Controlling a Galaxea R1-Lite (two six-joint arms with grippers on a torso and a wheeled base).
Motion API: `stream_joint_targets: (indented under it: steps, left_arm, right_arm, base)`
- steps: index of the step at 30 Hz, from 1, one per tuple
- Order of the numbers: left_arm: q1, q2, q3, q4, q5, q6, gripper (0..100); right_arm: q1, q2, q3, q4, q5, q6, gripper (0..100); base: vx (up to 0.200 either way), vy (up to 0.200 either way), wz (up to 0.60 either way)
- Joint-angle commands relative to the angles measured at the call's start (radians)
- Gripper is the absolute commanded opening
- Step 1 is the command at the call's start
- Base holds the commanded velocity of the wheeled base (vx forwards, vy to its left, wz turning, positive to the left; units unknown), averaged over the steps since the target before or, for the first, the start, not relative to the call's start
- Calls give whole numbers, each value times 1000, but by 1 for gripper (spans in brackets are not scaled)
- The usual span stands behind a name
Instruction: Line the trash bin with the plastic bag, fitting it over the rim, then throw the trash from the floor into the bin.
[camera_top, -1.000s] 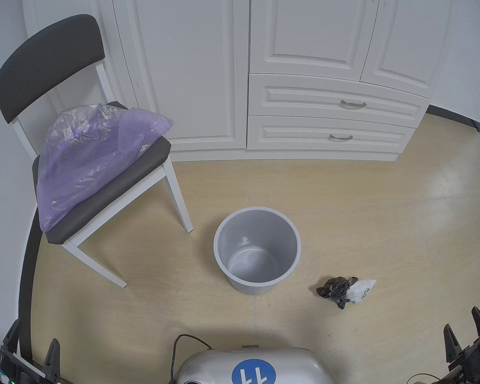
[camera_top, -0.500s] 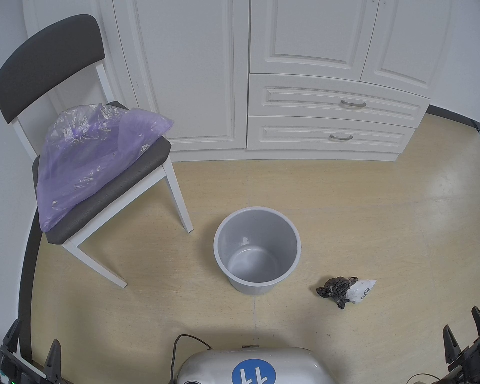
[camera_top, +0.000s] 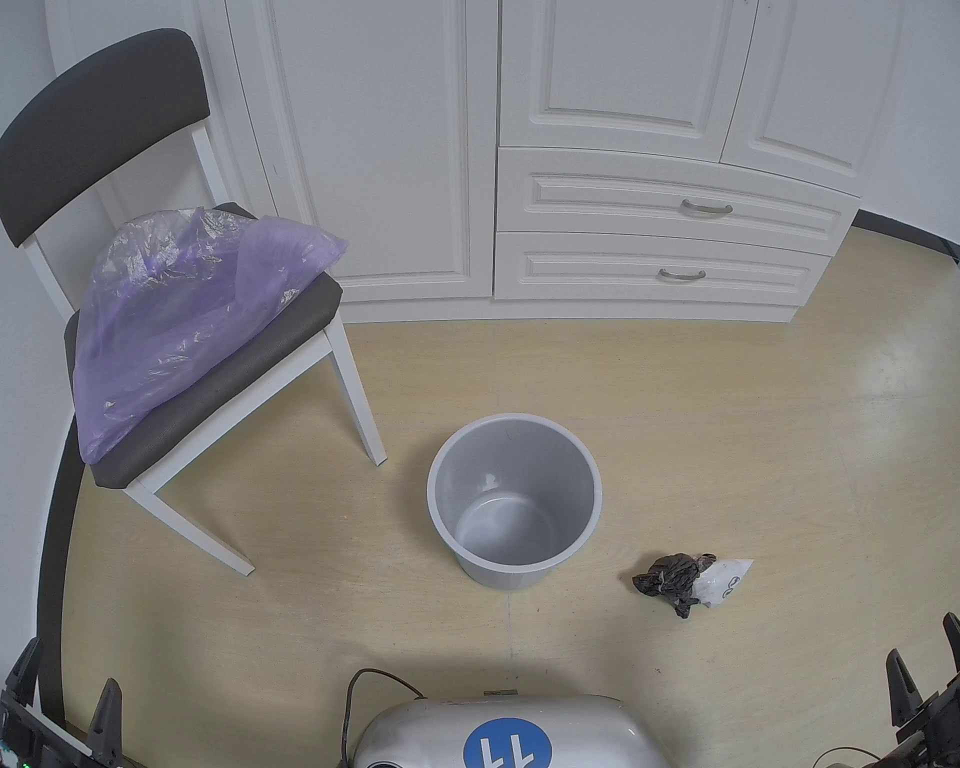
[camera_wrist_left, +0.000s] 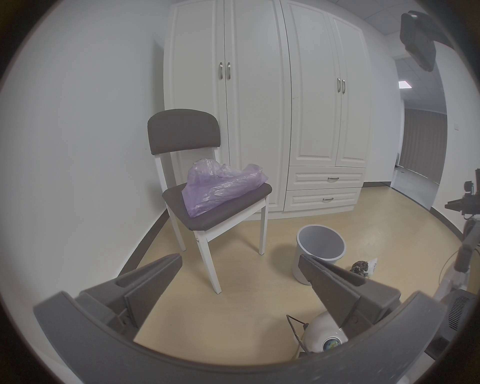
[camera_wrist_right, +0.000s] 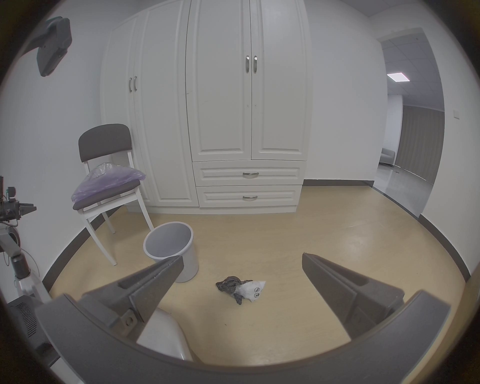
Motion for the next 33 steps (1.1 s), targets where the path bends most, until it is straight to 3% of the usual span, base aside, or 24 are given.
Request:
stream_joint_targets:
  steps: [1,33]
  left_arm:
    - [1,-16,18,0,0,0,100]
    - [1,-16,18,3,6,-11,100]
  right_arm:
    - [0,-16,18,-1,0,0,100]
    - [0,-16,18,1,-3,7,100]
  base:
    - [0,0,0]
    - [0,0,0]
